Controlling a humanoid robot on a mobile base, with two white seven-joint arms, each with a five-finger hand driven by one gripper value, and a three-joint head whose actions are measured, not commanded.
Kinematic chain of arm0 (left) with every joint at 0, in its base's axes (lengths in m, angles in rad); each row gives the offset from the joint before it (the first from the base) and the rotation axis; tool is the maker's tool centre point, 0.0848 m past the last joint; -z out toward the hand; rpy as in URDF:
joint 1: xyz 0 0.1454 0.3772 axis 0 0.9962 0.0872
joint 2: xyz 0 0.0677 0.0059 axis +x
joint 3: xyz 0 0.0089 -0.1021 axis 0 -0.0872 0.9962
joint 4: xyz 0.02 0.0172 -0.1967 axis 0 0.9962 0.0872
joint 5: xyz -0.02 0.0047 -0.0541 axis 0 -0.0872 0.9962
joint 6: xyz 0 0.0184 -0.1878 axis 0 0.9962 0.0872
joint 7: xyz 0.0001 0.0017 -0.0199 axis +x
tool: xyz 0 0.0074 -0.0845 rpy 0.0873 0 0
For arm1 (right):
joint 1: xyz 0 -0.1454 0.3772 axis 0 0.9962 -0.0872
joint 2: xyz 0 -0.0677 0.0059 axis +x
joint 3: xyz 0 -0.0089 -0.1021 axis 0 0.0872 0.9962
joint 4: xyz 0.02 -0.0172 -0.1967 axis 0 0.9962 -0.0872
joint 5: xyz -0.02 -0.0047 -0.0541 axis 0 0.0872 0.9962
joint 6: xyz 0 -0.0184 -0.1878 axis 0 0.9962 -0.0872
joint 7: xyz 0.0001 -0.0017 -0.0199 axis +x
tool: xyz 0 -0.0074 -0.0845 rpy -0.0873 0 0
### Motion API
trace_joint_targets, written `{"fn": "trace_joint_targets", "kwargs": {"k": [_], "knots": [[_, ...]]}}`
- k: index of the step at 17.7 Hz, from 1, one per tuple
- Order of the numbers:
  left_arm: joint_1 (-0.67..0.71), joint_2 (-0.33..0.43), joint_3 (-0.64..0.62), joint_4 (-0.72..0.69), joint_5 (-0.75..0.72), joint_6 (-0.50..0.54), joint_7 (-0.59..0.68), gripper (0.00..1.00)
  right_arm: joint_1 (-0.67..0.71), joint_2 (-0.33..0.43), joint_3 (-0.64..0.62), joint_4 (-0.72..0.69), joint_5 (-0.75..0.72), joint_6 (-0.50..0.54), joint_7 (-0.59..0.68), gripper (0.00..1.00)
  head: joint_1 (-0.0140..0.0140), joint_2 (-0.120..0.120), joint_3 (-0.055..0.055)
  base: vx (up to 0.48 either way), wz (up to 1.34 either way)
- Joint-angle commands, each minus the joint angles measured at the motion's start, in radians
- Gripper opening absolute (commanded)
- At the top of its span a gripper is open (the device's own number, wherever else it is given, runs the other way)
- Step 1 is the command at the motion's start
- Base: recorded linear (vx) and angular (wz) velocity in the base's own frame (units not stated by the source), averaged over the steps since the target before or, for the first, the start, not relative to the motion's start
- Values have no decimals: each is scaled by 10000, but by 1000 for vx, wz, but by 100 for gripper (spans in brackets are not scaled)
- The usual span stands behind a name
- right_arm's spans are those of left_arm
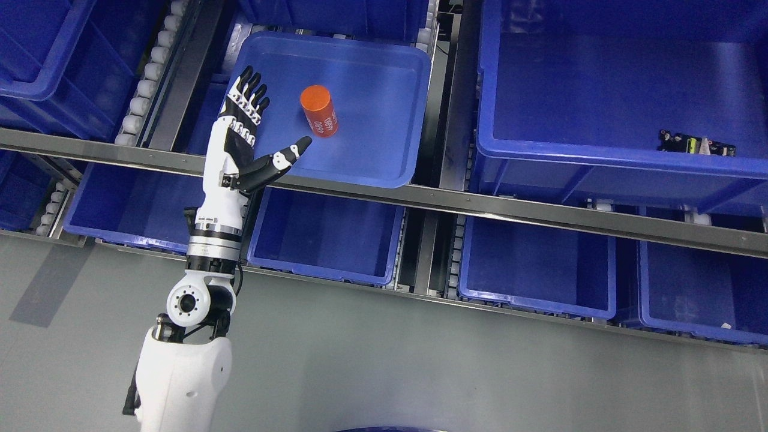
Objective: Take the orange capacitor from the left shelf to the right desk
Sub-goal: 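Reach the left hand toward the orange capacitor in the blue bin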
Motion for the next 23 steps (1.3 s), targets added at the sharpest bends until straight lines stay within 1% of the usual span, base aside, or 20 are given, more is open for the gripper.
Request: {"fn": "trace_joint_targets", "kwargs": {"k": [1,4,7,8,10,11,15,19,23], "knots": [[431,265,170,-249,0,-101,-34,100,231,-175,-108,-175,61,-7,3,100,0,0,0,34,-15],[294,203,170,-81,-15,159,-19,100,231,-175,-108,-175,61,-7,3,100,0,0,0,17,-6],[-608,341,124,744,-122,879,-140,100,231,-175,-108,-175,61,-7,3,100,0,0,0,0,0],[-1068,448,78,1173,-320,1048,-445,99,231,-175,-108,-175,61,-7,3,100,0,0,0,0,0],[-1973,510,62,2307,-429,1142,-1821,99,231,-175,-108,-175,61,-7,3,100,0,0,0,0,0],[-2160,525,62,2571,-460,1172,-2087,99,231,-175,-108,-175,61,-7,3,100,0,0,0,0,0],[-2866,525,78,3997,-1073,1157,-2166,98,231,-175,-108,-175,61,-7,3,100,0,0,0,0,0],[-3250,510,124,4674,-1089,1157,-2197,98,231,-175,-108,-175,61,-7,3,100,0,0,0,0,0],[-3618,189,-198,5349,-1135,1157,-2227,98,215,-175,-108,-175,61,-7,3,100,0,0,0,0,0]]}}
